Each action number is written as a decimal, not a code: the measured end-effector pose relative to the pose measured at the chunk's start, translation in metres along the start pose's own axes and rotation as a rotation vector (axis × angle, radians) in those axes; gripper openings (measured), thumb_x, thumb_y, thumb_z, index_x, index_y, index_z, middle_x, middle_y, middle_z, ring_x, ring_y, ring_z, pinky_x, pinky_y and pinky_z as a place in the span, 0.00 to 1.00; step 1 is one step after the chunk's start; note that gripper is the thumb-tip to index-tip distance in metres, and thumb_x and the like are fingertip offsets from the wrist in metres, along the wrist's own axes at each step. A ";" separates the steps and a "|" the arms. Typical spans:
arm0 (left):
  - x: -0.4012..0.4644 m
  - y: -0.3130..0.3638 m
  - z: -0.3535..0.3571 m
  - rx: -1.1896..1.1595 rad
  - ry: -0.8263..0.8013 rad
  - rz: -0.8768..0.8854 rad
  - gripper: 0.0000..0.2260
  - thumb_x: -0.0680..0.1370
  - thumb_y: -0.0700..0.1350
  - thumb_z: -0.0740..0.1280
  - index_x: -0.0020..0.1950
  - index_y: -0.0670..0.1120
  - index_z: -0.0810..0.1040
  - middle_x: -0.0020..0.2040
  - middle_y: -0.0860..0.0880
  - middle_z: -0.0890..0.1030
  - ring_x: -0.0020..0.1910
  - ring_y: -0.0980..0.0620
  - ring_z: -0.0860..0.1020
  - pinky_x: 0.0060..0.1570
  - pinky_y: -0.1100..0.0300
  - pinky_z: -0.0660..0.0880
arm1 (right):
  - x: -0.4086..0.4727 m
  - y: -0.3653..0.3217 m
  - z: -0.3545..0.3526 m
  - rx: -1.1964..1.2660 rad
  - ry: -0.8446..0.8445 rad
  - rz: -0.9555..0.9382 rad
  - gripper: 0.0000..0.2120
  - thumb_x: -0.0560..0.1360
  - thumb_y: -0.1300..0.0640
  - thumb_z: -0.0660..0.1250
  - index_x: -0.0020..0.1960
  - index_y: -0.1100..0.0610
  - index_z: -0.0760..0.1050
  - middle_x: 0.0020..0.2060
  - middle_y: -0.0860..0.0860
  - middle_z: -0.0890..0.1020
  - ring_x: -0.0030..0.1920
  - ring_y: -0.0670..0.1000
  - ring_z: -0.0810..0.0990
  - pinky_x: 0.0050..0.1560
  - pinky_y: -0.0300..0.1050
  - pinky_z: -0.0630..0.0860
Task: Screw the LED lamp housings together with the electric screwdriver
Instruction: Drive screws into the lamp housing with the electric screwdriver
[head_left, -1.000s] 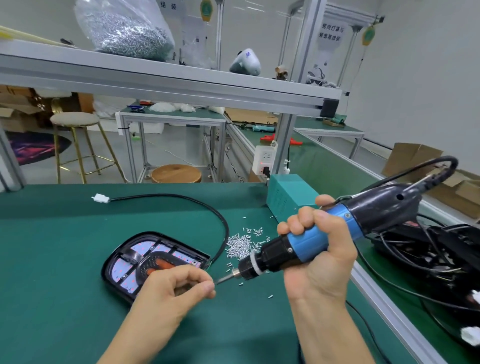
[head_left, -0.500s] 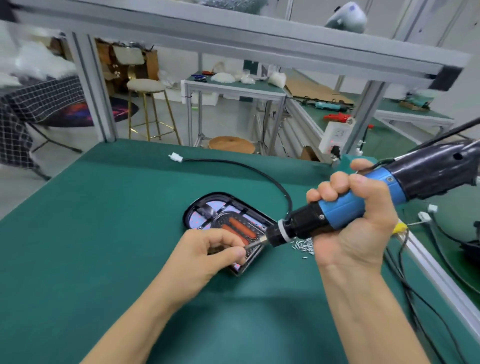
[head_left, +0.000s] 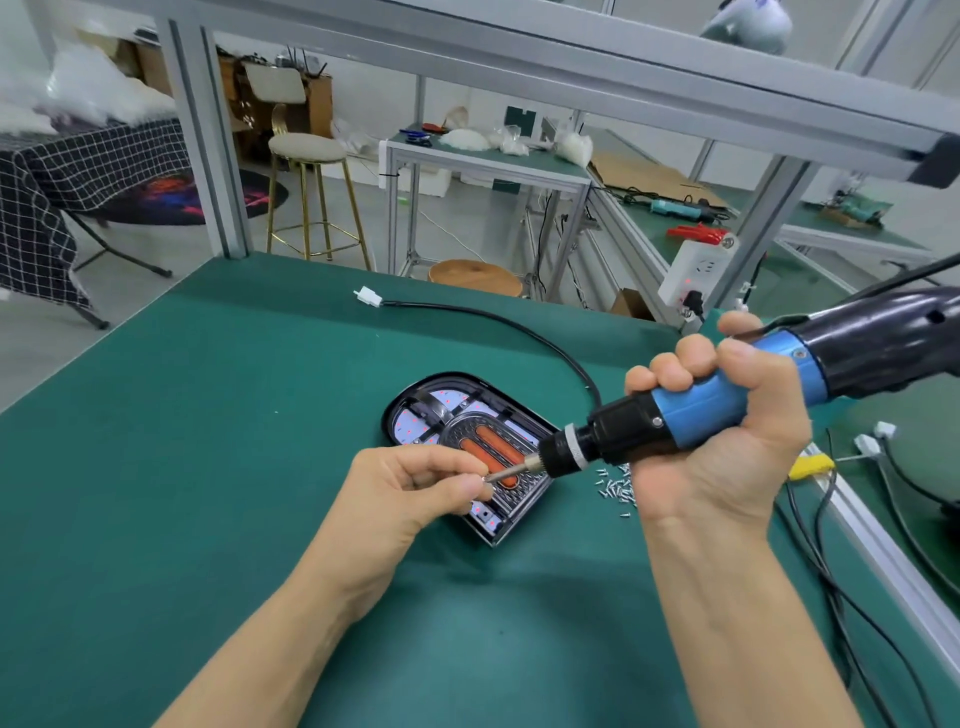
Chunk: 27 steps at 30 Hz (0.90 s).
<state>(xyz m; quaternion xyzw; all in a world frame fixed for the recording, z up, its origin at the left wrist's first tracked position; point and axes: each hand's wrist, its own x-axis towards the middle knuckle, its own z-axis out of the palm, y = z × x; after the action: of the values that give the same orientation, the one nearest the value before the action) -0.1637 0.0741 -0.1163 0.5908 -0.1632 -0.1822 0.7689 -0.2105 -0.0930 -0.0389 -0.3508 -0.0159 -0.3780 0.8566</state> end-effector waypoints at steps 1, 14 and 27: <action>0.000 -0.001 0.000 -0.016 0.006 -0.010 0.08 0.61 0.44 0.74 0.38 0.45 0.86 0.36 0.43 0.84 0.34 0.54 0.81 0.38 0.67 0.76 | 0.000 0.000 0.000 0.003 0.001 -0.003 0.07 0.67 0.61 0.58 0.44 0.53 0.69 0.27 0.46 0.70 0.26 0.46 0.69 0.33 0.37 0.71; 0.002 -0.006 0.008 -0.039 0.003 0.006 0.11 0.59 0.47 0.75 0.40 0.46 0.86 0.38 0.43 0.85 0.37 0.53 0.83 0.42 0.66 0.77 | 0.000 -0.004 0.000 -0.001 -0.016 -0.033 0.08 0.67 0.61 0.58 0.45 0.54 0.69 0.26 0.46 0.70 0.26 0.46 0.69 0.33 0.38 0.71; 0.010 -0.001 0.005 0.340 -0.042 0.066 0.09 0.71 0.36 0.73 0.41 0.51 0.85 0.38 0.47 0.85 0.39 0.49 0.82 0.46 0.61 0.77 | -0.001 -0.001 -0.002 -0.073 -0.069 -0.047 0.09 0.67 0.62 0.58 0.46 0.54 0.69 0.26 0.47 0.70 0.25 0.47 0.69 0.33 0.39 0.71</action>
<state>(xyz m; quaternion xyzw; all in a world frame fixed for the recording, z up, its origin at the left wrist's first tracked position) -0.1573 0.0654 -0.1154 0.7027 -0.2270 -0.1391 0.6598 -0.2122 -0.0942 -0.0395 -0.3944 -0.0398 -0.3859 0.8330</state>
